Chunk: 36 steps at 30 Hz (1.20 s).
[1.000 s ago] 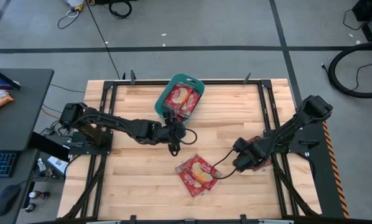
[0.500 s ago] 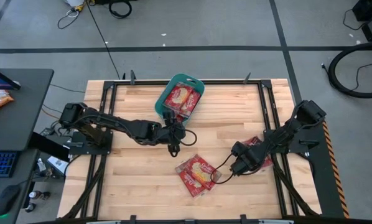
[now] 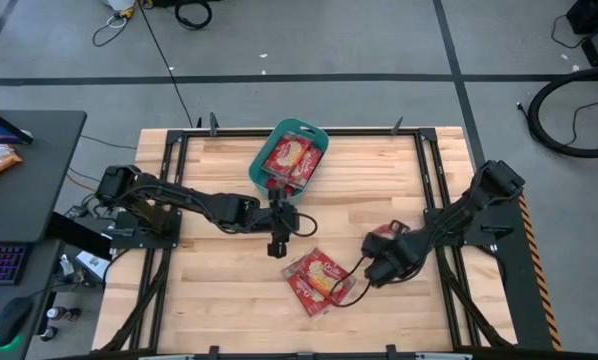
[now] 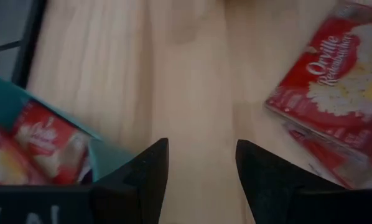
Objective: Sort popcorn bags into baskets
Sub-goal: Put the popcorn bag into the green bin
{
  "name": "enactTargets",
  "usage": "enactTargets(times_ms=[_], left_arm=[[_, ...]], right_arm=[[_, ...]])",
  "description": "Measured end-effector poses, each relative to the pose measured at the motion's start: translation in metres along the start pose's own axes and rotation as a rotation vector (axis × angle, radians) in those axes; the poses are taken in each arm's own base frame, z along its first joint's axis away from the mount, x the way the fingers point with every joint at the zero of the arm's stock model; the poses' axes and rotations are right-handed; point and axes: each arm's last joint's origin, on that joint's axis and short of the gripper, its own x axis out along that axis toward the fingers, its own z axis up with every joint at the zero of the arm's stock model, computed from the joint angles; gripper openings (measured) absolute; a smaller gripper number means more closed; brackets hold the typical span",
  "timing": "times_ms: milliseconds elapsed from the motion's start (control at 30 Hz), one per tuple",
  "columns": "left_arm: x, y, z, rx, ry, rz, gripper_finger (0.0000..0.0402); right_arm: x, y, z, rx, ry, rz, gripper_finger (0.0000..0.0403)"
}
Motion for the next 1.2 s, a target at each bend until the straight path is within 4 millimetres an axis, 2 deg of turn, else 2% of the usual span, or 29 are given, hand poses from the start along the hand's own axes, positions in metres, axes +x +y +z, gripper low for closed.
enactTargets(times_ms=[133,300,467,667,1000,1200], left_arm=[[-0.001,-0.004,0.000,0.025,-0.001,-0.026,0.0192],[-0.009,-0.023,-0.002,0.107,0.010,-0.059,0.0192],[-0.014,-0.039,-0.011,0.136,0.042,-0.032,0.0192],[-0.007,-0.045,-0.043,0.089,0.079,-0.017,0.0192],[-0.058,-0.038,-0.081,-0.088,-0.126,0.010,0.0192],[-0.082,-0.026,-0.095,-0.161,-0.307,0.014,0.0192]], right_arm=[[-0.020,0.009,0.014,-0.132,-0.153,-0.001,0.0006],[-0.036,0.014,0.027,-0.334,-0.340,-0.089,0.0005],[-0.037,0.010,0.047,-0.448,-0.407,-0.162,0.0005],[-0.034,-0.008,0.086,-0.476,-0.417,-0.207,0.0004],[-0.047,-0.037,0.156,-0.576,-0.585,-0.350,0.0003],[-0.051,-0.054,0.189,-0.651,-0.707,-0.409,0.0003]])
